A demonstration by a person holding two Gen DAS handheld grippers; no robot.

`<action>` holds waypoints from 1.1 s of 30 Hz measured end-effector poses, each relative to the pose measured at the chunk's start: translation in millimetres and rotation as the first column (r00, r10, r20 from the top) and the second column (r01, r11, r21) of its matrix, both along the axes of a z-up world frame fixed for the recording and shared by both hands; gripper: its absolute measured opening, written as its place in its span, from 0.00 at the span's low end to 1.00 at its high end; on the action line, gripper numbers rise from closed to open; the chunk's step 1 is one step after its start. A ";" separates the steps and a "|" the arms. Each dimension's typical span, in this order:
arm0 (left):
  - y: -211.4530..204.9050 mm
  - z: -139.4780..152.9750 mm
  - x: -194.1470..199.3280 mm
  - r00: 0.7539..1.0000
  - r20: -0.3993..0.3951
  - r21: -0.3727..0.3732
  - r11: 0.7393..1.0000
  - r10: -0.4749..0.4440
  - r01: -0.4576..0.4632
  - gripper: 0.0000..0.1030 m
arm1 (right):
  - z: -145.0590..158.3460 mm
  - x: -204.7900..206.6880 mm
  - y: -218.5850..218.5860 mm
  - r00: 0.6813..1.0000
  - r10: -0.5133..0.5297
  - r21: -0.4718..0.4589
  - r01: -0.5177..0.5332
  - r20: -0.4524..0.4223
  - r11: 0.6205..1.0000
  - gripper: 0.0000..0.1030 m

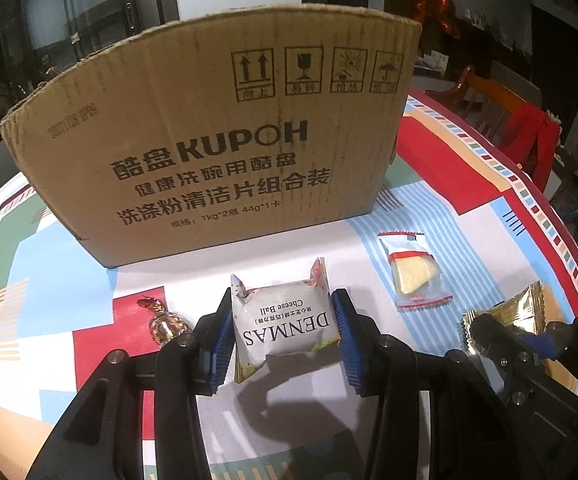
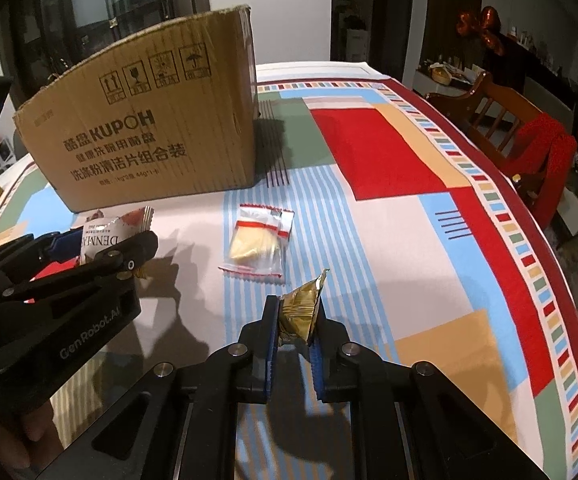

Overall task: Organize snacks
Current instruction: 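Lift both held snacks and carry them over the cardboard box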

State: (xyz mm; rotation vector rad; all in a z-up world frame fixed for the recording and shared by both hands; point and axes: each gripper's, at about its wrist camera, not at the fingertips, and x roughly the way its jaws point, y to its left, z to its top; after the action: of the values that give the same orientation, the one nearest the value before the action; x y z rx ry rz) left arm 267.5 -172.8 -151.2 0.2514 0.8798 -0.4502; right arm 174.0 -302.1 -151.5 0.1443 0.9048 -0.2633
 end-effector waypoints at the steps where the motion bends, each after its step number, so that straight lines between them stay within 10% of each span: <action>1: 1.2 1.9 -0.7 1.000 0.003 -0.001 1.000 0.002 -0.002 0.44 | 1.1 0.4 0.0 1.000 0.001 0.000 -0.001 0.002 1.000 0.15; 33: 27.0 60.4 -13.0 0.994 0.091 -0.053 0.997 0.060 -0.055 0.44 | 63.4 1.3 19.2 0.991 0.047 -0.041 -0.043 0.126 0.998 0.15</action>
State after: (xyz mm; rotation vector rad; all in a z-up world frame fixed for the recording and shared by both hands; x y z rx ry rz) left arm 254.5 -145.9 -90.8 0.1982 0.7821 -0.4039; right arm 175.3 -282.8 -88.0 0.1042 0.7750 -0.2265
